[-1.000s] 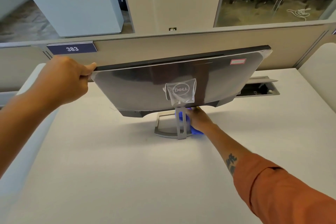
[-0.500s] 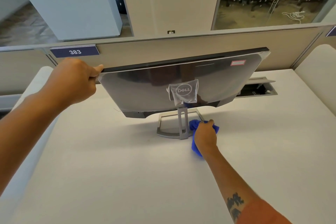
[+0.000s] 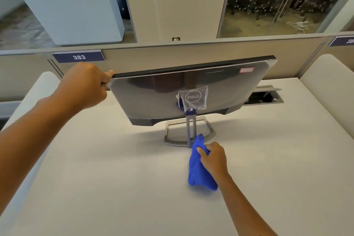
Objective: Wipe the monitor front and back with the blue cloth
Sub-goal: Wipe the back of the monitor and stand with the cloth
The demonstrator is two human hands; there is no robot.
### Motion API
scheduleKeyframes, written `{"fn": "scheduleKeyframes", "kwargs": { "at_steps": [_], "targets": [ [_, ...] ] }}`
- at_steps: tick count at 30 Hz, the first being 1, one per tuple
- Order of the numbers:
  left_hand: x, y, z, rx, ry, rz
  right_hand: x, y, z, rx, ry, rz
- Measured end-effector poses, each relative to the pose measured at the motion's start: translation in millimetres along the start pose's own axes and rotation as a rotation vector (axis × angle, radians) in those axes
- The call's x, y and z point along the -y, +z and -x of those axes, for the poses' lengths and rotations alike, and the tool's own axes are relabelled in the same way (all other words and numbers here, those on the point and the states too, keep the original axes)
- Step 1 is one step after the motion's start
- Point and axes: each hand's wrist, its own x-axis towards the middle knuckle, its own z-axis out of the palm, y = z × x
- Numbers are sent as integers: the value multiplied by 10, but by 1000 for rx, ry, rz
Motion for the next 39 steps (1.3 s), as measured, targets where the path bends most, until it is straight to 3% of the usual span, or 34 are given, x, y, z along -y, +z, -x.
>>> {"fn": "scheduleKeyframes", "kwargs": {
  "at_steps": [7,11,17,26,33,39],
  "targets": [
    [-6,-3,2,-10,-1,13,140,189,215,-184,-234,-197],
    [13,-3,1,-4,8,11,390,232,144,-220,-373,-104],
    [25,-4,-6,22,14,-13,483,328,130,-50,-163,191],
    [6,-30,-9,35,15,-3,601,202,52,270,312,-247],
    [10,-36,-38,43,11,-22,822,-6,-139,324,393,-138],
    [11,-37,-34,62,4,-27,819,166,30,355,680,-934]
  ]
}}
